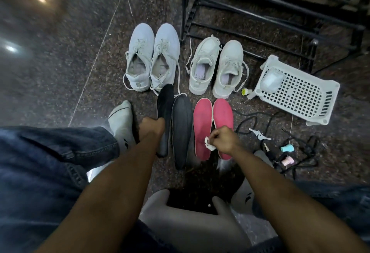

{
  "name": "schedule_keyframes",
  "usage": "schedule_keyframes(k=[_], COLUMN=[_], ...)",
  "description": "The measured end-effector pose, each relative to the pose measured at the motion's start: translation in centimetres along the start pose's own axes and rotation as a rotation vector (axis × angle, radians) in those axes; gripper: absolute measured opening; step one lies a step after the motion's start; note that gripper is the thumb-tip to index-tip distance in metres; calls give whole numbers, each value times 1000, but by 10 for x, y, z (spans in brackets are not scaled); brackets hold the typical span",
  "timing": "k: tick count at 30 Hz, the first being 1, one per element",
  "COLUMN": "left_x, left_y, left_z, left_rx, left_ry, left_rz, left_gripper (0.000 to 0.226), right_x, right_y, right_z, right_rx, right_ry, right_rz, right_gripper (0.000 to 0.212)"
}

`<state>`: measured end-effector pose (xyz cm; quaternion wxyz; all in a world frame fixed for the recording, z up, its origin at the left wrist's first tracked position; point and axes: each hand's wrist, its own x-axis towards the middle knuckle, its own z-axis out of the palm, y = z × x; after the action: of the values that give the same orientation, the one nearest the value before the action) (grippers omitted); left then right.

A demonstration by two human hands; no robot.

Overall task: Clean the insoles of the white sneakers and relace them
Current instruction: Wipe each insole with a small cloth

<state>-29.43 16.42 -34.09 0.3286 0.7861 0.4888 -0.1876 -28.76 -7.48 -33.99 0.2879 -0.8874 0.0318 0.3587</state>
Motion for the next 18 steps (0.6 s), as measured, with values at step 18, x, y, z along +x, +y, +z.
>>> schedule_keyframes(k=[18], left_x=[-148], left_y=[82], left_z=[-22], left_rx=[-1039], left_ry=[-953], left_rz=[134], left_gripper=[35], right_x=[-84], right_y=[-76], right_z=[-85], right_rx=[332], right_ry=[452], right_rz=[-385], right_gripper=[5])
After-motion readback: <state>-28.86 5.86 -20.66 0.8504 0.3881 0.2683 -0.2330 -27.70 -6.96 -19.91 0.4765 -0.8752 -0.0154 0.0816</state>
